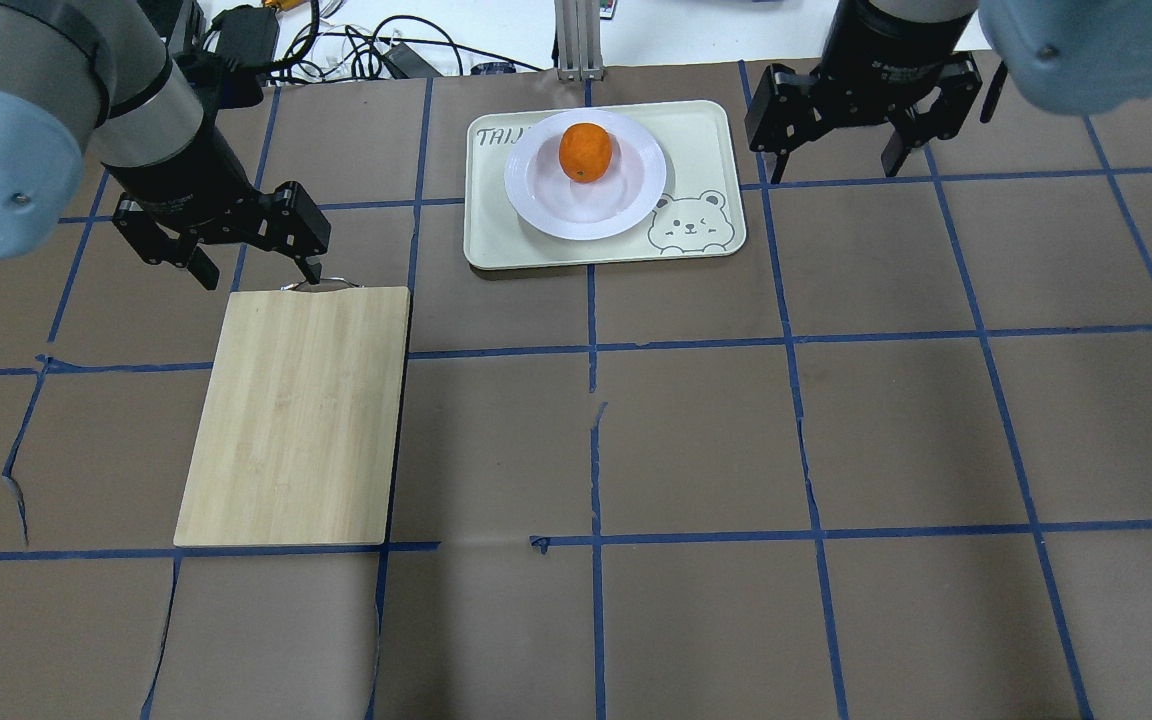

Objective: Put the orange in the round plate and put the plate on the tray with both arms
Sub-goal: 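Release the plate rim and raise the right gripper away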

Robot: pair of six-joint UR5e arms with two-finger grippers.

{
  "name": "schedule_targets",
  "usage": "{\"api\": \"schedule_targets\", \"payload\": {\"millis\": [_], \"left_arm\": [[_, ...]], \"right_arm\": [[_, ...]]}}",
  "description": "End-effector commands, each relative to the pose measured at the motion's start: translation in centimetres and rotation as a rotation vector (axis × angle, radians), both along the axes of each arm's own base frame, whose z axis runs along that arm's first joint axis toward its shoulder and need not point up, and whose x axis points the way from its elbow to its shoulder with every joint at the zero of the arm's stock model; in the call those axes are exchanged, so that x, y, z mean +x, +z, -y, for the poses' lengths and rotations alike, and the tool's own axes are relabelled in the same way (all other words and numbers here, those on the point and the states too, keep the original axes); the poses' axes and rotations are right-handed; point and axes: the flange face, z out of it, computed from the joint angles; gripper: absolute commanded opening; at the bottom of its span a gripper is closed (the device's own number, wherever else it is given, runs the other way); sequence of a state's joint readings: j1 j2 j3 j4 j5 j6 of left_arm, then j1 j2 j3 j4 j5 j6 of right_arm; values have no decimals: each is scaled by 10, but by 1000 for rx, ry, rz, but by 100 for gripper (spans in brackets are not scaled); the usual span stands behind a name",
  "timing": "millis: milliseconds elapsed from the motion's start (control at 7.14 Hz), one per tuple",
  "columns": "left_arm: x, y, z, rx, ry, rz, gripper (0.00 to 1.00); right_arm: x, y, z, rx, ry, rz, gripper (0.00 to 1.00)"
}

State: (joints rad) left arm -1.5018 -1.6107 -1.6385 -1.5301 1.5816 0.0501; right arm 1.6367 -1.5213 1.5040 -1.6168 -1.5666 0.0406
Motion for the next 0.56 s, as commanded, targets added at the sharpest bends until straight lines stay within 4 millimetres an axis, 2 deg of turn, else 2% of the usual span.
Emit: {"api": "schedule_targets", "payload": {"millis": [0, 420], "left_arm": [[0, 0, 0, -1, 0, 0, 100], [0, -1, 0, 1, 0, 0, 100]], "right_arm": [[-4, -10, -11, -40, 11, -3, 100], [-12, -2, -5, -65, 63, -7, 100]]}}
